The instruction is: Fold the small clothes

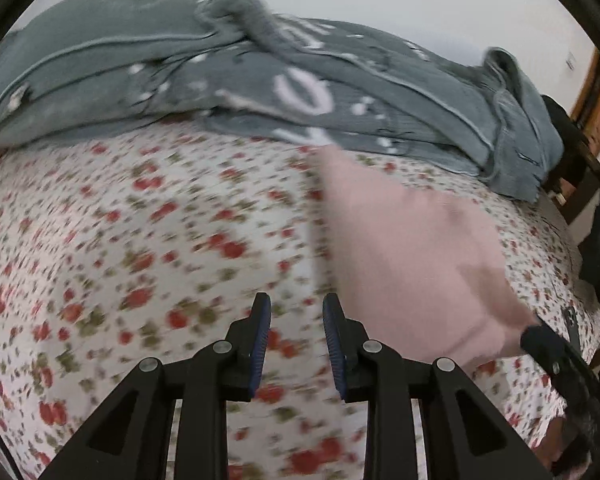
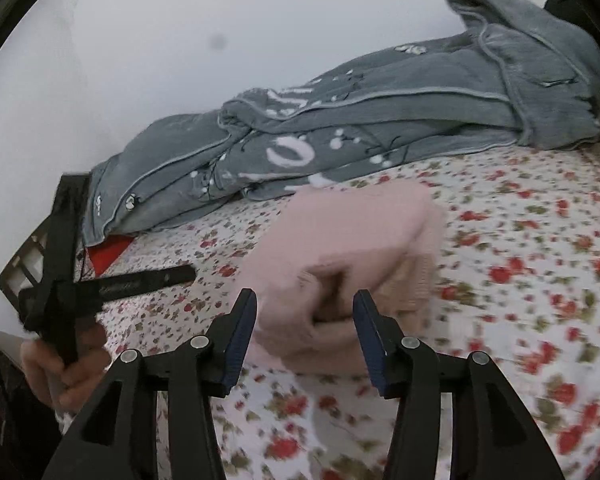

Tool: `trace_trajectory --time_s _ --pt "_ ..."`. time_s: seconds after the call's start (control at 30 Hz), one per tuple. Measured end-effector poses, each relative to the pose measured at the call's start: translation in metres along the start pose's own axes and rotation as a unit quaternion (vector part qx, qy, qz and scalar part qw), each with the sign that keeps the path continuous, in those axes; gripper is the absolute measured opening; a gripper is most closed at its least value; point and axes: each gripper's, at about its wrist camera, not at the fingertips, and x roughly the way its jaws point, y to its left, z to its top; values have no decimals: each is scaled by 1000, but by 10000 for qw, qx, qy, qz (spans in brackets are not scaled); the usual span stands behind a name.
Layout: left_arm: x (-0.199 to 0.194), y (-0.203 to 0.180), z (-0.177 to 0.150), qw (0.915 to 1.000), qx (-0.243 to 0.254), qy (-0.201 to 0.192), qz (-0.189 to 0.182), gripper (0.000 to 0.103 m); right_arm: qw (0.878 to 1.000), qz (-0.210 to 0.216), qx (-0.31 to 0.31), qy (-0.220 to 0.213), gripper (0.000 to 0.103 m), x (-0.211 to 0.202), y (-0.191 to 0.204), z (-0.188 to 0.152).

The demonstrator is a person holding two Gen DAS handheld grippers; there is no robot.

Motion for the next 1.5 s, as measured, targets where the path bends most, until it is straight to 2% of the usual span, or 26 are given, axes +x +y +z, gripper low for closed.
trace_trajectory --time_s 0.13,0.2,0.23,0.27,0.3,0.37,0.4,0.5,0.6,0.77,0.8,0.87,0.9,0.93,1.0,1.07,1.17,1.23,1.3,1.37,1.43,1.47,1.5 --pt "1 26 -9 9998 -175 33 55 26 9993 -251 -19 281 47 31 6 2" --pt "0 33 -13 9997 -220 13 70 26 9985 -385 -87 385 34 39 8 2" --pt "0 37 -15 9997 -249 0 77 26 9980 -453 -111 434 19 42 9 0" --pt "-1 39 -16 9996 -258 -7 84 26 9973 -544 -149 462 10 44 9 0" --pt "-1 41 -17 9996 -269 -23 96 29 9966 -659 -222 439 10 44 11 0" --pt "-3 43 -21 9996 -283 -54 70 46 9961 -721 -334 371 7 40 12 -1" --pt "-4 44 -23 9995 -285 -122 16 59 9958 -770 -391 314 7 35 14 -2" --pt "-9 45 -29 9995 -239 -211 -2 60 9961 -808 -356 85 6 18 9 -4" --pt "-11 48 -36 9995 -222 -190 -155 60 9974 -710 -131 56 5 7 -6 -14" --pt "-11 46 -46 9990 -152 -117 -416 60 9965 -544 250 585 8 23 -30 -32" --pt "-11 45 -47 9989 -140 -109 -423 60 9973 -459 279 497 10 18 -33 -33" --pt "-11 44 -50 9989 -135 -113 -437 60 9983 -433 246 290 32 5 -33 -28" --pt "-11 44 -51 9988 -148 -116 -450 60 9987 -421 215 203 38 2 -32 -25" --pt "-11 45 -51 9986 -178 -122 -488 60 9991 -370 178 100 41 -2 -31 -21" --pt "-10 45 -52 9983 -209 -112 -528 60 9996 -221 167 -2 42 -2 -30 -12" --pt "-8 43 -52 9984 -201 -89 -529 60 9995 -242 226 2 53 7 -32 -1" --pt "-9 41 -51 9988 -112 -87 -474 60 9974 -347 613 129 55 30 -46 12" --pt "-9 39 -49 9990 -51 -111 -436 60 9943 -465 871 396 55 51 -58 17" --pt "-8 39 -47 9991 0 -127 -412 60 9938 -521 892 403 36 59 -62 22" --pt "-7 38 -45 9991 8 -133 -413 60 9968 -461 620 190 23 54 -58 29" --pt "-4 34 -43 9988 16 -129 -462 60 9989 -201 292 -312 22 36 -54 37" --pt "-3 33 -43 9987 16 -135 -491 60 9985 -158 279 -438 22 33 -57 37" --pt "-2 29 -42 9983 33 -149 -566 60 9985 -315 309 -319 22 39 -64 36"
